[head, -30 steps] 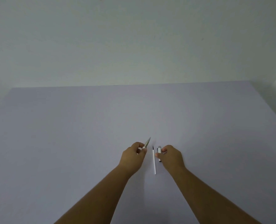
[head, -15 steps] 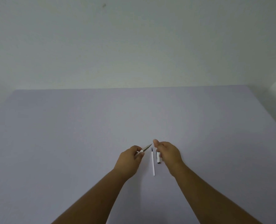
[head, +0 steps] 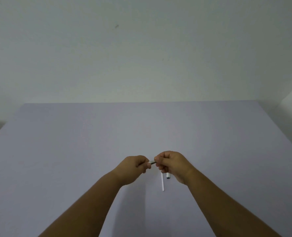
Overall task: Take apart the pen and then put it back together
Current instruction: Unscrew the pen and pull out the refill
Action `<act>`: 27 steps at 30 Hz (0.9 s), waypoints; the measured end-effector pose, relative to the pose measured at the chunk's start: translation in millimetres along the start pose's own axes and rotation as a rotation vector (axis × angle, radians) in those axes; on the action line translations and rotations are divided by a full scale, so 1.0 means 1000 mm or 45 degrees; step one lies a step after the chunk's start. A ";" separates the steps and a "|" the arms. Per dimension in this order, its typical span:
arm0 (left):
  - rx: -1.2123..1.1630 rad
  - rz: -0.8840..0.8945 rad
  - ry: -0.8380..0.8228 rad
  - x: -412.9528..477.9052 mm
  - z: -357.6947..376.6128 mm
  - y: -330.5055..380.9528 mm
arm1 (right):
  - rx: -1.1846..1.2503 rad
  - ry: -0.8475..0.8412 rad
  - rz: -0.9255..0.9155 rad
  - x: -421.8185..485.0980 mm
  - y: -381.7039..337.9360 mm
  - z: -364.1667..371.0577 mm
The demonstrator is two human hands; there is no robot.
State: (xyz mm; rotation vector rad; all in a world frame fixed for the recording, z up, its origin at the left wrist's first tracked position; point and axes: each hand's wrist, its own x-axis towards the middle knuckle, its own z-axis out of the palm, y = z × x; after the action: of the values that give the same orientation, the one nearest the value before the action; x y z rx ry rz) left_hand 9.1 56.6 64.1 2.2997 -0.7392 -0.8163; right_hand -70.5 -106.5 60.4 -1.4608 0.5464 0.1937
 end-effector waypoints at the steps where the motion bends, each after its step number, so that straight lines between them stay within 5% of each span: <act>1: 0.165 0.063 0.049 -0.001 -0.001 0.000 | -0.040 -0.047 0.061 -0.001 -0.003 -0.001; 4: 0.580 0.199 0.176 -0.003 -0.004 0.002 | -0.152 -0.096 0.141 -0.003 -0.009 -0.002; 6: 0.582 0.197 0.172 -0.004 -0.005 0.005 | -0.175 -0.056 0.091 -0.003 -0.009 -0.002; 12: -0.314 -0.108 -0.175 -0.012 -0.017 0.010 | -0.274 -0.051 -0.103 -0.008 -0.013 0.000; 27: 0.214 0.192 0.103 -0.013 -0.016 0.008 | -0.256 -0.061 -0.036 -0.008 -0.018 0.004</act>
State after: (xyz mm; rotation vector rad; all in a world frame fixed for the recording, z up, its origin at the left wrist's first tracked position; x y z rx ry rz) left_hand 9.0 64.9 84.3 2.3735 -0.9631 -0.6095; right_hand -68.6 -103.4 80.3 -1.6537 0.4773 0.2668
